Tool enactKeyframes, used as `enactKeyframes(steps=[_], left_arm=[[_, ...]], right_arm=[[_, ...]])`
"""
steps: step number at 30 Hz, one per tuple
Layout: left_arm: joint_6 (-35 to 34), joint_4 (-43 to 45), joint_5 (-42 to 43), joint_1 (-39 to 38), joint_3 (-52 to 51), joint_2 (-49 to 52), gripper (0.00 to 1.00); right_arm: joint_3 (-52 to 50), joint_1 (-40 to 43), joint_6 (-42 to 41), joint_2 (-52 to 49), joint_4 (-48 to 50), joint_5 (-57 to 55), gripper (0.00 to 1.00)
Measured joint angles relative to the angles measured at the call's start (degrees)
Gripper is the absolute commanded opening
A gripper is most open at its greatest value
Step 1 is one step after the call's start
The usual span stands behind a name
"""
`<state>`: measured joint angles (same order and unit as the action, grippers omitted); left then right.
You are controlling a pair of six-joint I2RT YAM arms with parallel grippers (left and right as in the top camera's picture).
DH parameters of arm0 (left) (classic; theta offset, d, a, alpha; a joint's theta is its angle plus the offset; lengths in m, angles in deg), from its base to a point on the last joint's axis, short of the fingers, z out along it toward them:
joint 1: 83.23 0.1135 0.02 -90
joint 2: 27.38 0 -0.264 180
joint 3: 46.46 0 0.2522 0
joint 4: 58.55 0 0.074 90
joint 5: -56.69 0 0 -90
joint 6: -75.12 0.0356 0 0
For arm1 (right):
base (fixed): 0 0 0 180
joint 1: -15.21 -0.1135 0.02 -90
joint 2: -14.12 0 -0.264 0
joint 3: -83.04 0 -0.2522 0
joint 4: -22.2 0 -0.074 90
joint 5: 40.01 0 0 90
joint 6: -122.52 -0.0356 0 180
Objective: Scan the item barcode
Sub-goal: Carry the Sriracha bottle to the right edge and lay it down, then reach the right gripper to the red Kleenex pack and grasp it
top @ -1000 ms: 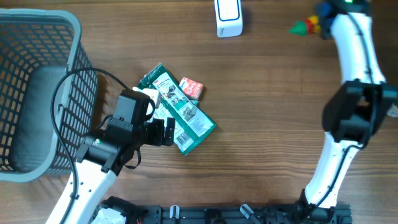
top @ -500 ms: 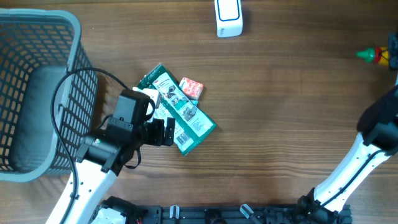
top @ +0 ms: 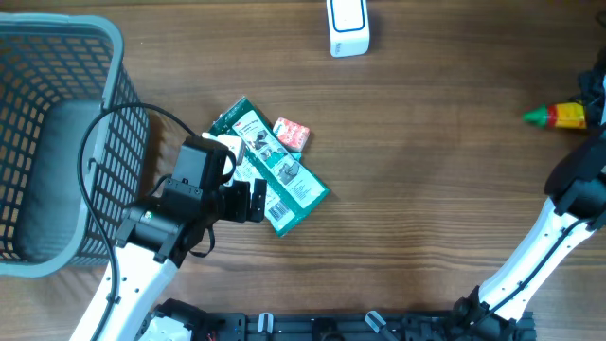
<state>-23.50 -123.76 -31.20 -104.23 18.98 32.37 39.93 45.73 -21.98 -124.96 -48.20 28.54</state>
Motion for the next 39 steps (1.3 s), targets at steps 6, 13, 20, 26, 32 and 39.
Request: enactKeyframes(steps=[6, 13, 20, 26, 32, 39], left_arm=[[0.0, 0.0, 0.0, 0.0, 0.0, 0.0, 1.00], [0.0, 0.0, 0.0, 0.0, 0.0, 0.0, 1.00], [0.0, 0.0, 0.0, 0.0, 0.0, 0.0, 1.00], [0.0, 0.0, 0.0, 0.0, 0.0, 0.0, 1.00], [0.0, 0.0, 0.0, 0.0, 0.0, 0.0, 1.00], [0.0, 0.0, 0.0, 0.0, 0.0, 0.0, 1.00]], right_arm=[[0.0, 0.0, 0.5, 0.0, -3.6, 0.0, 1.00], [0.0, -0.1, 0.5, 1.9, -5.8, 0.3, 1.00], [0.0, -1.9, 0.5, 13.3, -6.4, 8.1, 0.99], [0.0, -6.9, 3.9, 19.3, -7.6, 22.8, 0.99], [0.0, -16.4, 6.5, 19.2, -15.0, 33.6, 0.99], [0.0, -31.2, 9.8, 19.2, -21.6, 36.5, 1.00]])
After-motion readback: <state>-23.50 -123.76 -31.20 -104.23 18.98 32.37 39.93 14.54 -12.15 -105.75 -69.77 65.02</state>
